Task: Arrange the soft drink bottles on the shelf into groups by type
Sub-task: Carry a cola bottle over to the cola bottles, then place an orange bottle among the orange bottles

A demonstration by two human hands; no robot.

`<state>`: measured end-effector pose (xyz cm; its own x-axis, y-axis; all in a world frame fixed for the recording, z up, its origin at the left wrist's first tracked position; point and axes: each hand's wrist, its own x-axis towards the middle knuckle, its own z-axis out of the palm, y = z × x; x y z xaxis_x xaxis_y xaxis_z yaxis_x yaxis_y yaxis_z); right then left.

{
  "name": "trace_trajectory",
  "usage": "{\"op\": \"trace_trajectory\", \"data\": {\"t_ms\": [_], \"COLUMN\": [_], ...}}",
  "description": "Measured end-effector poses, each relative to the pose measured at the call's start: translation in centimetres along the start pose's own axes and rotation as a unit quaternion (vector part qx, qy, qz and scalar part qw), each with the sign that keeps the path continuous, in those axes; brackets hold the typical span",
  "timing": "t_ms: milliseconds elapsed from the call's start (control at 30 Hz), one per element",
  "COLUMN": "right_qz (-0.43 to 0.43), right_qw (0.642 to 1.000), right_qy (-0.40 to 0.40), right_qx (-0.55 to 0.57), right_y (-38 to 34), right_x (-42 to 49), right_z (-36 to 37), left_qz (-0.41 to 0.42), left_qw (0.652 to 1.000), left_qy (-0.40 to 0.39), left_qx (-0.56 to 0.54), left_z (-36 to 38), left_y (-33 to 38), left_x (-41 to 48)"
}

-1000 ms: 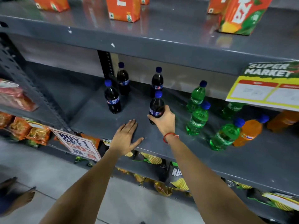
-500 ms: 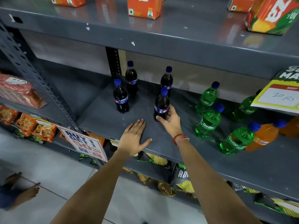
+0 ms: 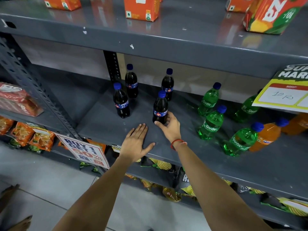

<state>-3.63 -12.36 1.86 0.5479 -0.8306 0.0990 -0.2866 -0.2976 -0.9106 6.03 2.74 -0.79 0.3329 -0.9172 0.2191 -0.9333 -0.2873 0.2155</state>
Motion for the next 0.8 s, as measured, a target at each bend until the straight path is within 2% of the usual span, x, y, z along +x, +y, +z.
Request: {"op": "trace_trajectory", "data": {"t_ms": [200, 400, 600, 800], "right_qz": [-0.008, -0.015, -0.02, -0.019], "right_qw": [1.0, 0.999, 0.992, 0.981], "right_qy": [-0.008, 0.042, 0.101, 0.153], "right_qx": [0.006, -0.018, -0.071, -0.117], "right_y": [-0.5, 1.1, 3.8, 5.9], "right_x": [-0.7, -4.9, -10.6, -13.5], "right_z": [-0.6, -4.5, -10.7, -17.7], "left_qz": [0.006, -0.003, 0.059, 0.126], "left_qw": [1.0, 0.998, 0.993, 0.99], "left_qy": [0.0, 0.036, 0.03, 0.018], "left_qx": [-0.004, -0.05, -0.097, -0.069], "left_z": [-0.2, 0.3, 2.0, 4.2], "left_y": [0.0, 2.7, 11.3, 19.2], "left_x": [0.0, -0.3, 0.8, 1.1]}}
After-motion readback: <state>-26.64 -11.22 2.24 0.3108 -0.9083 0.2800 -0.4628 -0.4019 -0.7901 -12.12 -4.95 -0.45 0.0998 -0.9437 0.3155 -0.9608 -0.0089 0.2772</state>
